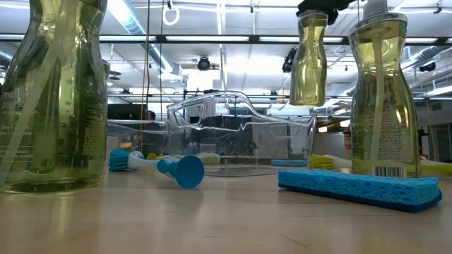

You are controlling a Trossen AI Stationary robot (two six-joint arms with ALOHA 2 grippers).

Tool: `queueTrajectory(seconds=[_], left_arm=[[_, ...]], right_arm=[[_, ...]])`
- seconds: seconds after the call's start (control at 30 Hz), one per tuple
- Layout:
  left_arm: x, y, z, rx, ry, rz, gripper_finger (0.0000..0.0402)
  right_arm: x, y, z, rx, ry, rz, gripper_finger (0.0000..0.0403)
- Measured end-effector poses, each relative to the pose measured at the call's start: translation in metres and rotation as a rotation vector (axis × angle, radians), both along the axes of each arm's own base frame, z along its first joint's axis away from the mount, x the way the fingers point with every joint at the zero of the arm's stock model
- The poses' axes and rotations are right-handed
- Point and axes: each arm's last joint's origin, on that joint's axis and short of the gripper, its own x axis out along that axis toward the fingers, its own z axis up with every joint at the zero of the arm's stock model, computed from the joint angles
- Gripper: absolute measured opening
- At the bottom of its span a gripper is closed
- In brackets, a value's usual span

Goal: Pick & Place Kitchen Sink Supplies
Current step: Put the dishwashing liquid bottle into the bottom transparent bin

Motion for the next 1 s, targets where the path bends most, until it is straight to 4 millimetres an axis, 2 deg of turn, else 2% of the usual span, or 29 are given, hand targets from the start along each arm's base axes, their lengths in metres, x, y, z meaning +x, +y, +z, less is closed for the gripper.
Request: queueTrajectory(seconds=[0.27,0.5,0.77,1.0], left_arm=[[0.0,0.0,0.0,0.0,0.0,0.001,0.0026],[0.0,0.0,0.0,0.0,0.0,0.001,0.0026],[0.0,0.0,0.0,0.0,0.0,0.001,0.0026],[0.0,0.0,0.0,0.0,0.0,0.0,0.0026]], right_arm=[[0.013,0.022,-0.005,-0.098,0.015,0.113,0.0102],[0.022,0.033,-0.02,-0.093,-0.015,0.158,0.0102],[0.035,0.031,-0.016,-0.106,-0.099,0.147,0.0102],[0.061,0.026,-0.033,-0.065,-0.041,0.154,0.0102]])
